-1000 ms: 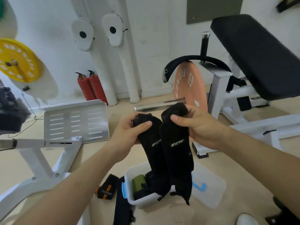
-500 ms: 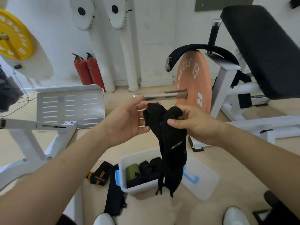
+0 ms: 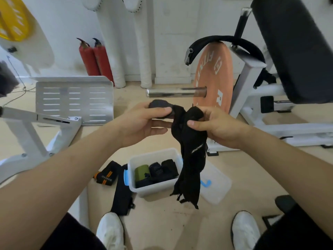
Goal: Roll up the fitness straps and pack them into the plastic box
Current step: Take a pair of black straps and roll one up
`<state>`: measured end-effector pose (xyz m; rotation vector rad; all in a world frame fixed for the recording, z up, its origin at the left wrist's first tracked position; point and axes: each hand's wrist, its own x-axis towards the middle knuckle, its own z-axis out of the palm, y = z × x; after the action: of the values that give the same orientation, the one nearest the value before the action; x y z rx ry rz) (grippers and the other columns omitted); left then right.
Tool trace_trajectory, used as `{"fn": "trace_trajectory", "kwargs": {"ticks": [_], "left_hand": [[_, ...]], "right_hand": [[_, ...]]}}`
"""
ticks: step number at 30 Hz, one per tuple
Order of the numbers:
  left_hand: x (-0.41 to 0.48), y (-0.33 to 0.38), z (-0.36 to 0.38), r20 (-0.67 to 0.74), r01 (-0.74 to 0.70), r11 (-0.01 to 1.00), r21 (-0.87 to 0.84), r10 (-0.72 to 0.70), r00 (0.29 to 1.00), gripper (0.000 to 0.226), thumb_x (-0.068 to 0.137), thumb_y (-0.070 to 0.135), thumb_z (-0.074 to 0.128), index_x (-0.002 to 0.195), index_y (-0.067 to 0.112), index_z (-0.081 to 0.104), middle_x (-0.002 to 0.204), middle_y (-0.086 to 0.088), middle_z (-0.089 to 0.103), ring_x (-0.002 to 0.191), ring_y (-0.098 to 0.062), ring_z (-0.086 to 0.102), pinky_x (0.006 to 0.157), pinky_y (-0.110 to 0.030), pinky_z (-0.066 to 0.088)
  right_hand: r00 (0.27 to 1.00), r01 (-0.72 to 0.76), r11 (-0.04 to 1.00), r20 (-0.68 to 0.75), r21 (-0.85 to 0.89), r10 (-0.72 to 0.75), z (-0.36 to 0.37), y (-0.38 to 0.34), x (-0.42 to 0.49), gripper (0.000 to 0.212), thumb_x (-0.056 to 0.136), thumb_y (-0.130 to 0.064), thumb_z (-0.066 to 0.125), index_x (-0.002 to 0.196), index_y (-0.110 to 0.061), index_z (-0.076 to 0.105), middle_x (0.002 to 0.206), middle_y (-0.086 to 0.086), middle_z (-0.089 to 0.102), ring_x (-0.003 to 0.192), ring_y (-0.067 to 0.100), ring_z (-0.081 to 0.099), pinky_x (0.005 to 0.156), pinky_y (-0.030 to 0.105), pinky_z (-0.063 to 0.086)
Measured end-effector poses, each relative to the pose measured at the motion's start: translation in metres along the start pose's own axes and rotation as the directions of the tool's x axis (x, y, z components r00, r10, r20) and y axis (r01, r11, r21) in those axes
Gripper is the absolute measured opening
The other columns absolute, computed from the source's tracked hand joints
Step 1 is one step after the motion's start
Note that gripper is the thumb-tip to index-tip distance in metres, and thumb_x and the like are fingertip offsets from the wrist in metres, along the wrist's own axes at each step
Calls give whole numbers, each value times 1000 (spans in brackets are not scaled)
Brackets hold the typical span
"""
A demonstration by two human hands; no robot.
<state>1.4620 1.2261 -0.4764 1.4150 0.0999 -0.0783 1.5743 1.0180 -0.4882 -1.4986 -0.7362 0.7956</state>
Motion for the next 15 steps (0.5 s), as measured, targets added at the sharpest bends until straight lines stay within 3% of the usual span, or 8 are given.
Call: {"fn": "trace_trajectory", "kwargs": {"ticks": [4,8,10,12,15], "left_hand": [[3,-2,-1,-254,-132,991,-3,127,959,22,99,11,61,121,7,63,90,-2,76,75,-14,73,70,-26,57],[4,-3,-2,-353,-210,977,23,205,913,30,99,11,62,128,5,61,89,-2,77,76,-12,73,69,-23,57],[6,-2,-2,-370,-209,976,62,217,904,29,98,11,63,126,5,62,88,-2,77,77,-12,73,67,-21,57],[7,-1,-1,-374,-199,974,107,224,900,25,98,11,64,122,5,64,87,0,77,76,-10,73,66,-20,56],[9,-4,0,-371,-174,969,175,228,900,11,98,10,65,109,10,66,83,3,77,75,-9,72,66,-21,56]], "right_hand": [[997,5,1000,-75,-10,-6,-2,5,1,22,95,1,60,115,9,62,106,21,69,100,28,69,88,29,59],[989,23,1000,-148,7,-21,-3,5,3,21,99,-8,56,112,0,71,105,14,75,99,21,72,88,28,59],[982,63,986,-166,-155,-89,-6,2,2,19,99,-7,58,107,-5,75,97,9,77,92,12,73,84,25,58],[970,122,906,-145,-405,-195,-10,-4,1,18,97,-6,62,103,-15,77,86,-5,70,82,-2,66,78,13,50],[967,137,782,-89,-608,-239,-15,-11,0,19,95,-10,67,105,-22,79,82,-14,68,80,-5,64,77,10,46]]}}
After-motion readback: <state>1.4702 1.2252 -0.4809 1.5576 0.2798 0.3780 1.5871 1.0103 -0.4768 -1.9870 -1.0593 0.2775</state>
